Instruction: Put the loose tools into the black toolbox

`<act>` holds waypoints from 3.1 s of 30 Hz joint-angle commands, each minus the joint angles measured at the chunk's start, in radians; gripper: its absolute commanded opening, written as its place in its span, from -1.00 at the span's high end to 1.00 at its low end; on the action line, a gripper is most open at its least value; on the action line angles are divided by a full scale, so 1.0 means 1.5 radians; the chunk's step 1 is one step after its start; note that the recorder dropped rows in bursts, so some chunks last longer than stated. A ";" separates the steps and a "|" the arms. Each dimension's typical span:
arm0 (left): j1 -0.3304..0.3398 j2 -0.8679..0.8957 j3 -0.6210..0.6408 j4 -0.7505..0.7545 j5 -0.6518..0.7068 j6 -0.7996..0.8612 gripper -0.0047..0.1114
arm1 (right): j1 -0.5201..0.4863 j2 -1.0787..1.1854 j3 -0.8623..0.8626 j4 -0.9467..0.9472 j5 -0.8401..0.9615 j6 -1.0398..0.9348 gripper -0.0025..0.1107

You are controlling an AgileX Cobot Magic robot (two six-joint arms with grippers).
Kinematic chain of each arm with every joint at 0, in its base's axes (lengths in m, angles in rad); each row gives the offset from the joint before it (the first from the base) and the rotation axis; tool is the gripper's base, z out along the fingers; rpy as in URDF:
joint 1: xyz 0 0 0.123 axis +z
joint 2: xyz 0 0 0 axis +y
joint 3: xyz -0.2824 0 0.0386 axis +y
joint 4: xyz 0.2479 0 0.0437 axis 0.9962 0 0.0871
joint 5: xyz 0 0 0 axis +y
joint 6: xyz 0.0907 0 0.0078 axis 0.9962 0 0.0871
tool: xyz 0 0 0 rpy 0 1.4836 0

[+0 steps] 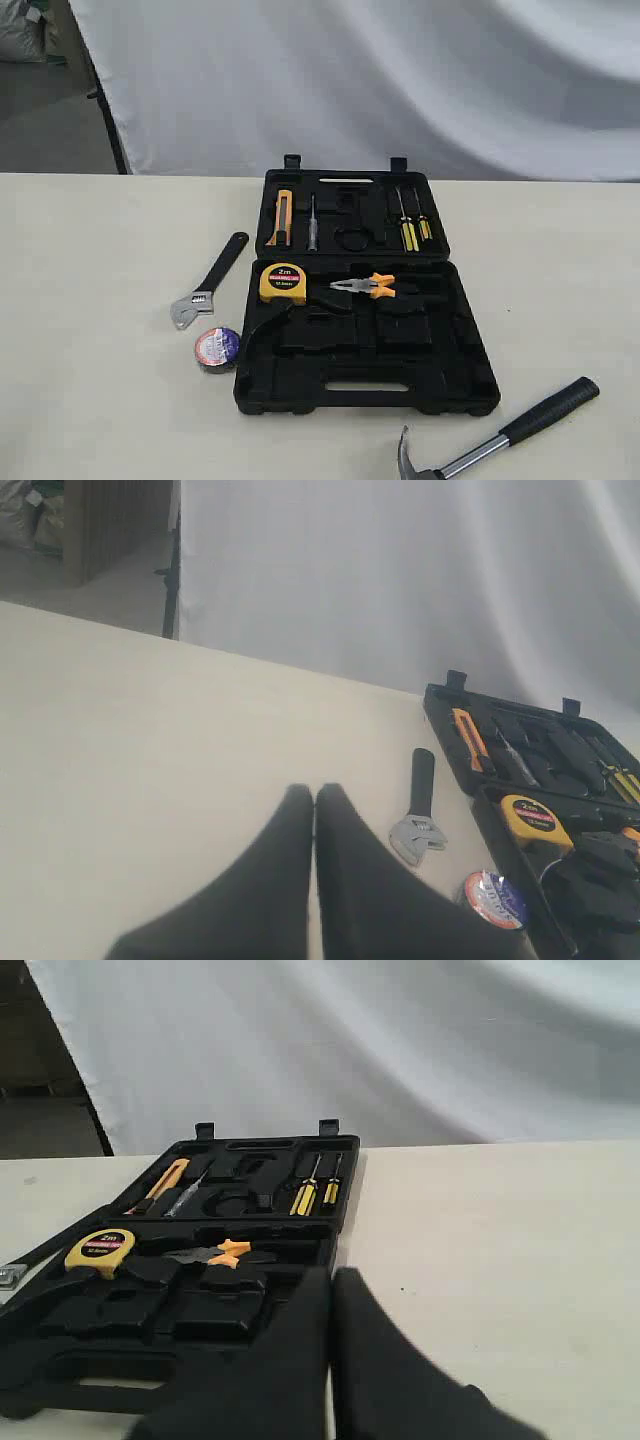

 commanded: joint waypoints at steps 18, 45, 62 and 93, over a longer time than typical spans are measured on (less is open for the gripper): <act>0.017 -0.002 -0.002 0.003 -0.005 -0.003 0.91 | -0.003 -0.004 0.002 -0.006 -0.004 0.000 0.96; 0.017 -0.002 -0.002 0.003 -0.005 -0.003 0.91 | -0.003 -0.004 0.002 0.072 -0.114 0.001 0.96; 0.017 -0.002 -0.002 0.003 -0.005 -0.003 0.91 | -0.003 -0.004 0.002 0.072 -0.027 -0.003 0.96; 0.017 -0.002 -0.002 0.003 -0.005 -0.003 0.91 | 0.411 0.688 -0.101 0.100 -0.291 0.086 0.96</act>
